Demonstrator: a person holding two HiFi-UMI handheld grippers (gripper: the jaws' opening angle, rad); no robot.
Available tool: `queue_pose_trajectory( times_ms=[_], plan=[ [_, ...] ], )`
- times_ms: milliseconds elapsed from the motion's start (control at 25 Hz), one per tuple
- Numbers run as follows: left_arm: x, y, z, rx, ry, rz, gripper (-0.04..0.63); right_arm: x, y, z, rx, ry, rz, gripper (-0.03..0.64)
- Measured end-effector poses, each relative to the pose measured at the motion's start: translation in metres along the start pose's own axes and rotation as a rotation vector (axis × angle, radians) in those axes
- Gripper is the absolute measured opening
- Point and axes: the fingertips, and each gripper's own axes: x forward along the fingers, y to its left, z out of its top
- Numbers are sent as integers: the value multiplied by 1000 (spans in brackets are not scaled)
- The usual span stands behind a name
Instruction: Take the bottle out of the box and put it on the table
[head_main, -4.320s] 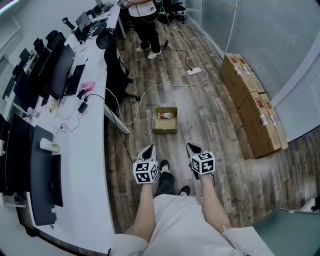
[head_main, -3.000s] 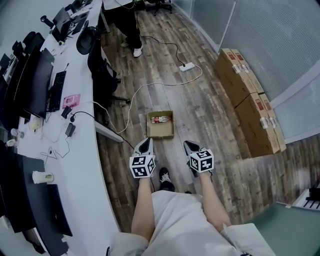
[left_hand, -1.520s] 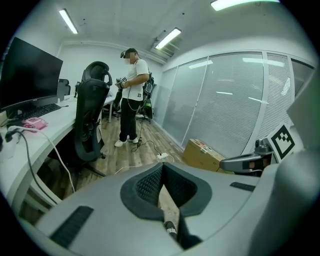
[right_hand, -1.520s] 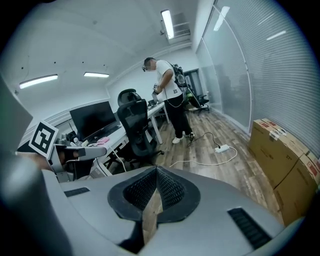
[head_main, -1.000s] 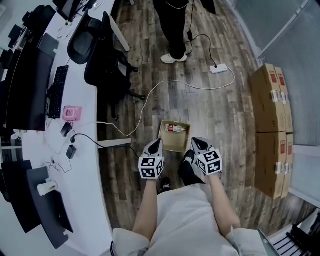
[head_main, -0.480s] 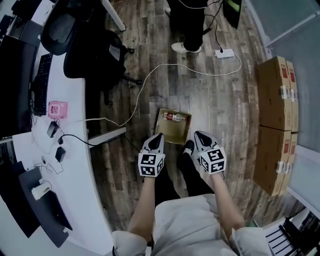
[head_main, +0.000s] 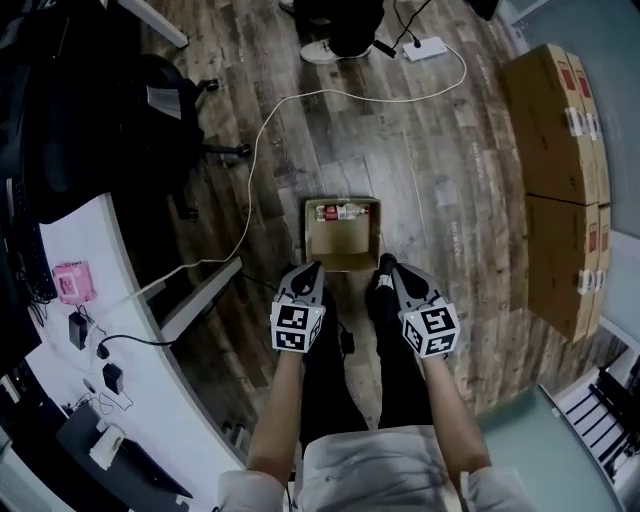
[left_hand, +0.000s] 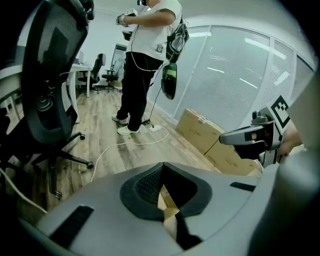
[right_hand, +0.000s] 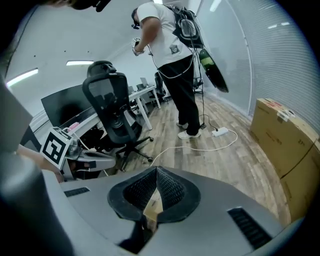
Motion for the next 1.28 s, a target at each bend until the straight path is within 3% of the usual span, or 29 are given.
queue_pose_trajectory(
  times_ms=[440, 640, 920, 1120, 1280],
  plan=[
    [112, 22, -79, 172, 122, -139, 15, 76, -25, -92, 152, -5, -32, 40],
    [171, 24, -114, 244, 134, -166, 15, 102, -60, -127, 152, -19, -20, 40],
    [247, 33, -196, 349, 206, -205, 15, 137, -108, -163, 110, -53, -28, 40],
    [290, 34, -247, 392, 279, -270, 15, 161, -121, -186, 197, -41, 25, 40],
    [324, 56, -268, 482, 293, -254, 17, 198, -116, -193, 88, -26, 89, 40]
  ],
)
